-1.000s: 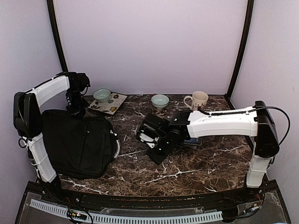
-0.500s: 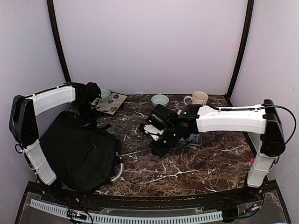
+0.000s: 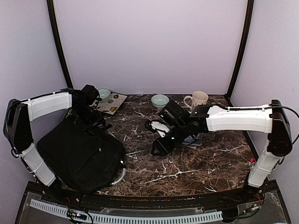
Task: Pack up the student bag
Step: Place the student bag at the center of the board, then grab the largest pocket of the student bag.
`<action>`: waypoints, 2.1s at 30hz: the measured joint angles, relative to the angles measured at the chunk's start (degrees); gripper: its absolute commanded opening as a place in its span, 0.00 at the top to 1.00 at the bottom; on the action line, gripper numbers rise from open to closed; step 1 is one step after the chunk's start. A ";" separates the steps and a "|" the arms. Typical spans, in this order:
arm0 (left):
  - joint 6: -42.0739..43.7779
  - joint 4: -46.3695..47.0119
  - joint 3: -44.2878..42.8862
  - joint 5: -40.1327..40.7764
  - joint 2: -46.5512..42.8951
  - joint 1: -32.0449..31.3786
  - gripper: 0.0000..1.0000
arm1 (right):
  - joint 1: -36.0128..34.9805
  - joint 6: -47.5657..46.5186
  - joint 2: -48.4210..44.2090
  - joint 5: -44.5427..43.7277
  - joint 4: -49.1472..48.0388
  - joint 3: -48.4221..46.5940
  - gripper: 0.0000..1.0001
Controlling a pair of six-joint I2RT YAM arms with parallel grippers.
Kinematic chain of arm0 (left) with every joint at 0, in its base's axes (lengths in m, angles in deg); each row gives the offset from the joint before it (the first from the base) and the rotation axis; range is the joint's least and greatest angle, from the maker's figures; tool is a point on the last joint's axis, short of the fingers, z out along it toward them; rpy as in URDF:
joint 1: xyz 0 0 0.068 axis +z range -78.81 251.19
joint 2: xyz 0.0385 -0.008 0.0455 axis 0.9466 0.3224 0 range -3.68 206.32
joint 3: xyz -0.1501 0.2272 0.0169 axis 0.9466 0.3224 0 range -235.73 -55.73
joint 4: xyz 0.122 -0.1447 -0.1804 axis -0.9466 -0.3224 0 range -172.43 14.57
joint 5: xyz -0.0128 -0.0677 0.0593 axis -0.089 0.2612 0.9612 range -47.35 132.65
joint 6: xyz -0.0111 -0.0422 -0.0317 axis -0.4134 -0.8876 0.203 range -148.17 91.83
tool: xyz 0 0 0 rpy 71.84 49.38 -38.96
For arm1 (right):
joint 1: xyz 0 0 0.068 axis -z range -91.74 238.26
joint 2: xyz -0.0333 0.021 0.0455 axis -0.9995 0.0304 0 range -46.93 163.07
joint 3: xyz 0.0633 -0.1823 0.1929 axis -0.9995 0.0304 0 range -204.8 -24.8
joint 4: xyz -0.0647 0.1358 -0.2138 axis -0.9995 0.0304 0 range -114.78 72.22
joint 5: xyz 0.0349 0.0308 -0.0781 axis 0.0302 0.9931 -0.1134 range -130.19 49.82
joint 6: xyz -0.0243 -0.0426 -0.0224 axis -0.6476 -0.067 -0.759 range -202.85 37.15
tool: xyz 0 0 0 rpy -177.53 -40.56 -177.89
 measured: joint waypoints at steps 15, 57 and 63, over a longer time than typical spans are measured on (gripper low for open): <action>12.07 -5.99 -4.61 2.86 -4.61 -7.56 0.24 | -0.22 0.66 0.02 1.70 -6.47 3.26 0.51; 7.65 -16.20 21.77 4.11 -33.16 -10.62 0.29 | -9.92 -7.13 28.65 -4.39 -16.96 -17.66 0.68; 7.72 -16.04 21.77 4.04 -32.00 -10.62 0.29 | -9.94 -6.84 29.79 -5.64 -13.75 -19.93 0.69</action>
